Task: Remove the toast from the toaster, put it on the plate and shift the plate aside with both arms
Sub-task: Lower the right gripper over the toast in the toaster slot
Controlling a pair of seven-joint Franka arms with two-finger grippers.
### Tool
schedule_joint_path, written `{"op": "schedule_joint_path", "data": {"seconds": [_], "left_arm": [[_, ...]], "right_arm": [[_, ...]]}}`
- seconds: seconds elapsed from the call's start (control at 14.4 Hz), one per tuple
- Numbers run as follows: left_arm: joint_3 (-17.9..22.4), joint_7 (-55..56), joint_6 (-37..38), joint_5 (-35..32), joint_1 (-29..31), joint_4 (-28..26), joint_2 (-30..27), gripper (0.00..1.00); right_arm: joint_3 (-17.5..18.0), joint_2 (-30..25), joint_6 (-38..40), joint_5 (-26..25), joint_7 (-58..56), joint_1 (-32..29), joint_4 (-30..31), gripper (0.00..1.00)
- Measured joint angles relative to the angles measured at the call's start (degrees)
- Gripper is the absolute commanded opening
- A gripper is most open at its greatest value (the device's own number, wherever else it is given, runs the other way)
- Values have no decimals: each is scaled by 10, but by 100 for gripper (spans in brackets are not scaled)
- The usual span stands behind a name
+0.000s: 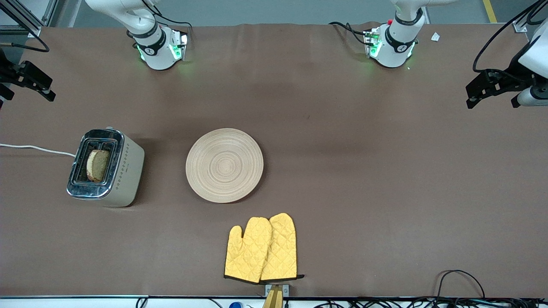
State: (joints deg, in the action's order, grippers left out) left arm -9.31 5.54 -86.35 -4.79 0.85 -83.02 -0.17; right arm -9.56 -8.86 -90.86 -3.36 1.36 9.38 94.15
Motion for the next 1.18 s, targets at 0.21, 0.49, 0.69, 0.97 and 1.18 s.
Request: {"op": "schedule_joint_path", "data": {"seconds": [0.21, 0.49, 0.69, 0.97, 1.18], "left_arm": [[-2, 0, 0, -11, -2, 0, 0, 100], [-1, 0, 0, -11, -2, 0, 0, 100], [-1, 0, 0, -12, 0, 0, 0, 100], [1, -22, 0, -11, 5, 0, 1, 100], [1, -33, 0, -3, 5, 0, 4, 100]], "right_arm": [[0, 0, 0, 0, 0, 0, 0, 100], [0, 0, -14, 0, 0, 0, 2, 100], [-2, 3, -51, 0, 0, -17, 39, 100], [-5, 13, -119, 3, -1, -36, 129, 100], [-5, 24, -168, 3, -1, -42, 169, 100]]}}
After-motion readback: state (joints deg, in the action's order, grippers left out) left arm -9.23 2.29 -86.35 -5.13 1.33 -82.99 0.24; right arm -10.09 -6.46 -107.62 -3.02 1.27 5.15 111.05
